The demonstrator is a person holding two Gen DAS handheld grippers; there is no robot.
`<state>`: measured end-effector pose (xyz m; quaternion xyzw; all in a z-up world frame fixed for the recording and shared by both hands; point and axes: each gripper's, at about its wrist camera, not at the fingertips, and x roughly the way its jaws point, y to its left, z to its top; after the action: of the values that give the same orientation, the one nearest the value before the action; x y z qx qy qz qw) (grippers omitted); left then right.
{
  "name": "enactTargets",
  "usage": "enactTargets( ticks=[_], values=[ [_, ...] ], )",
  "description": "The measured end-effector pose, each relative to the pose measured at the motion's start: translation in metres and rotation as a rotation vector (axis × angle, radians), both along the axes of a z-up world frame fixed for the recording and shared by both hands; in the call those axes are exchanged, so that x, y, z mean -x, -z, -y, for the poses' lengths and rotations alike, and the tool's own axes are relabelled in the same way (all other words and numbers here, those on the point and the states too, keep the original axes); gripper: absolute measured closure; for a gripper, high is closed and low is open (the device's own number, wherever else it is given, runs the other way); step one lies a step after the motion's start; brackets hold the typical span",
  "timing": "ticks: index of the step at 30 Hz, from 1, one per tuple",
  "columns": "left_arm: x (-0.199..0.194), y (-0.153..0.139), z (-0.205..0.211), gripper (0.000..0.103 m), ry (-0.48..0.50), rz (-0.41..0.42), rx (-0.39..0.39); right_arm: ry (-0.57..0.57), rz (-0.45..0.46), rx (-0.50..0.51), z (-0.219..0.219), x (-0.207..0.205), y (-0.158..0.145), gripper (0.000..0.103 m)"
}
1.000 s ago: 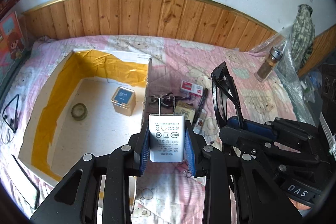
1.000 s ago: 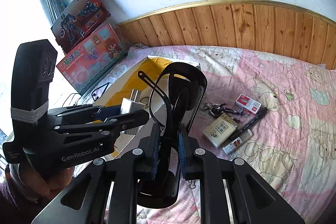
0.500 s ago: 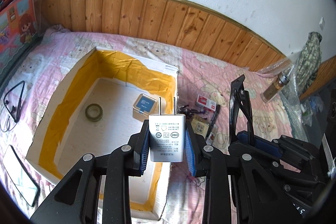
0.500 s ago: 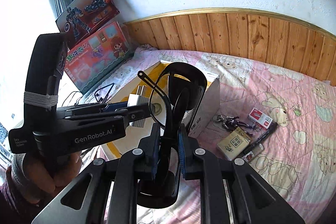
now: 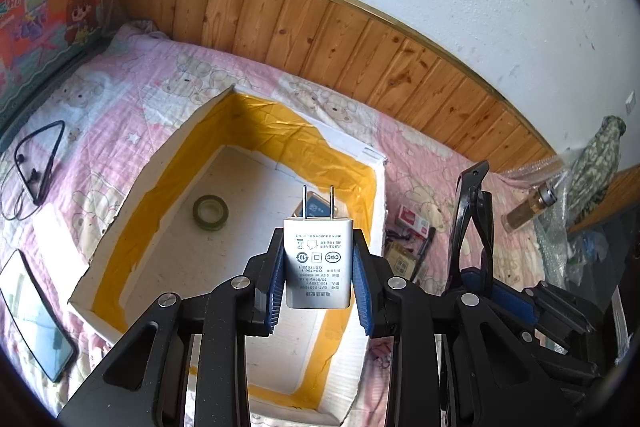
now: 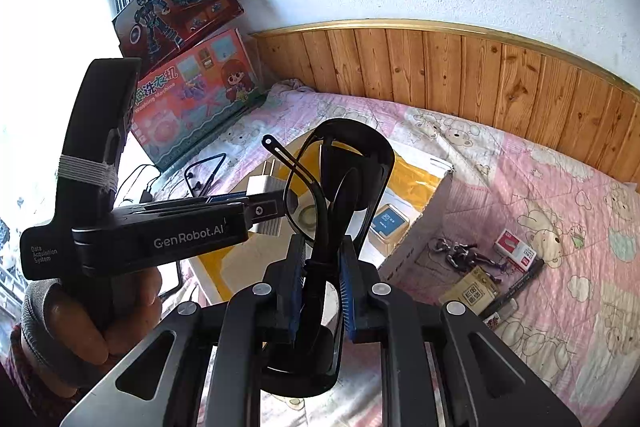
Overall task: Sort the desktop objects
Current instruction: 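Carry the charger and glasses with both tools over the cardboard box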
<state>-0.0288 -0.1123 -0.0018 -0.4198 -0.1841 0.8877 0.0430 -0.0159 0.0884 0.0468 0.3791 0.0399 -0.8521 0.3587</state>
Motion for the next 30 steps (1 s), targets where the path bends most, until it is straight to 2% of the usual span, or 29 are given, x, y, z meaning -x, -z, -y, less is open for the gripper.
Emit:
enactTargets(
  ticks=[20,30],
  values=[
    [0.008,0.027,0.053,0.073,-0.095,0.069,-0.031,-0.030,0.037,-0.043,0.043,0.025,0.014,0.085],
    [0.016,0.045,0.048,0.072,-0.073,0.131,0.041,-0.055,0.057,-0.098,0.069,0.041,0.028,0.085]
  ],
)
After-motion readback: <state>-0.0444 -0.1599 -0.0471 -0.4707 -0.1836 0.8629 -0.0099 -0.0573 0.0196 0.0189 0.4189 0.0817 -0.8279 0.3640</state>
